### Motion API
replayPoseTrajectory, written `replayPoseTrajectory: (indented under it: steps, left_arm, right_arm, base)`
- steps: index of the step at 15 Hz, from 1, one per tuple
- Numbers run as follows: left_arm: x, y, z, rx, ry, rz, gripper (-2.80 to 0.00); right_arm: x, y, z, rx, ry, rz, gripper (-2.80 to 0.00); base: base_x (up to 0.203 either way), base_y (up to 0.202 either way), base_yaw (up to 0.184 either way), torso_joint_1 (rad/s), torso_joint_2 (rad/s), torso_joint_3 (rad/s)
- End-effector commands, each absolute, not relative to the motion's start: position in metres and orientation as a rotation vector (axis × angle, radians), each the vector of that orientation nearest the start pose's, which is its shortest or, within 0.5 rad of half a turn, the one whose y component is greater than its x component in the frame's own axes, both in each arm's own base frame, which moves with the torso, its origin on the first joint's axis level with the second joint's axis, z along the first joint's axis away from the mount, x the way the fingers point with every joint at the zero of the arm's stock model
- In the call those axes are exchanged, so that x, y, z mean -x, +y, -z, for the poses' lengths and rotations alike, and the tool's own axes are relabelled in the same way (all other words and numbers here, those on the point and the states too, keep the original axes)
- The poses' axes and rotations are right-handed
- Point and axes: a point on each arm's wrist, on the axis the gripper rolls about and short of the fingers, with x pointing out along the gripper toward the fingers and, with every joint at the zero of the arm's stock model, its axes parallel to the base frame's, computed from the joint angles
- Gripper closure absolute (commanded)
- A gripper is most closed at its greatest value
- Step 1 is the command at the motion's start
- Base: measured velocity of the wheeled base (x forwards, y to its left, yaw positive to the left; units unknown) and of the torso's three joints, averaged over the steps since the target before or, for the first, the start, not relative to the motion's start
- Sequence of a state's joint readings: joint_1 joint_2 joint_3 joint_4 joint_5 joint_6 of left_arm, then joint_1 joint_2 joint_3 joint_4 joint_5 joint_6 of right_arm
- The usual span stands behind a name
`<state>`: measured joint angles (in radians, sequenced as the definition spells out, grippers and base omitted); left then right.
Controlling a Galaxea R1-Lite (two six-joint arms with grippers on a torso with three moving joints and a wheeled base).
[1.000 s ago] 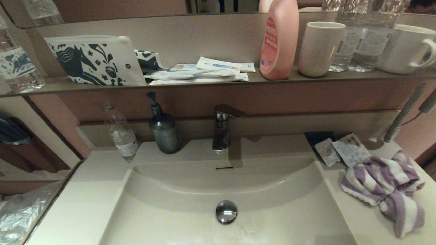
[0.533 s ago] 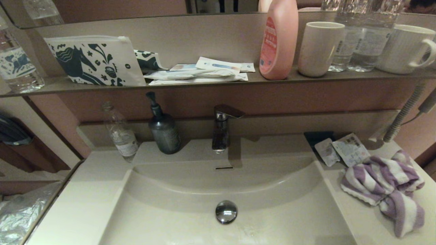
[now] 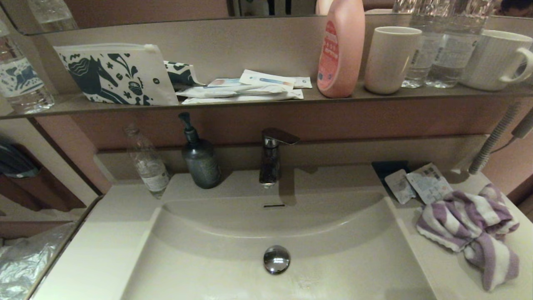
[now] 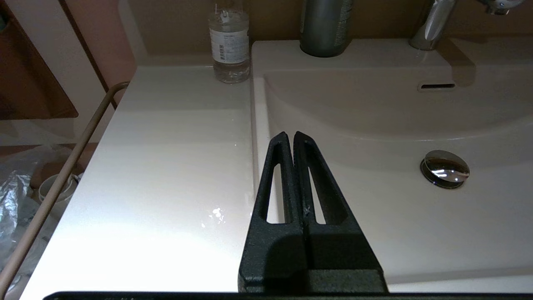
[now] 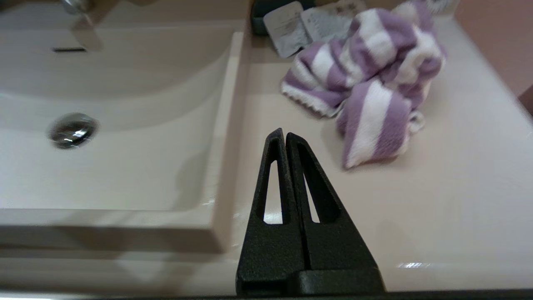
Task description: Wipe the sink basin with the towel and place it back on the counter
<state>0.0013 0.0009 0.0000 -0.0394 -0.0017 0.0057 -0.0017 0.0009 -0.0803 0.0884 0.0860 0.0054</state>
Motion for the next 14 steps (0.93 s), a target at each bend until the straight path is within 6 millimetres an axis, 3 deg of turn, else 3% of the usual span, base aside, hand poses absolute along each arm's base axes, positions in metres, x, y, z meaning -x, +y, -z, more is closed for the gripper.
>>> replayPoseTrajectory:
  steps: [1,4,14]
  left_arm:
    - [0.0228,-0.0001,-0.0796,-0.006,-0.038,0.000,0.00]
    - [0.0228,-0.0001,-0.0796,-0.006,-0.038,0.000,0.00]
    - [0.0228,0.0000,-0.0796,-0.006,-0.038,-0.002,0.00]
  right_arm:
    - [0.0268,0.0015,-0.0832,0.033,0.008,-0.063,0.00]
    - [0.0228,0.0005,-0.0749,0.083,0.005,-0.020,0.00]
    - [0.0228,0.0007,-0.0750,0.069,0.004,-0.029,0.00]
  base:
    - [0.000,0.000,0.000,0.000,0.00,0.000]
    - [0.000,0.000,0.000,0.000,0.00,0.000]
    - [0.000,0.000,0.000,0.000,0.00,0.000]
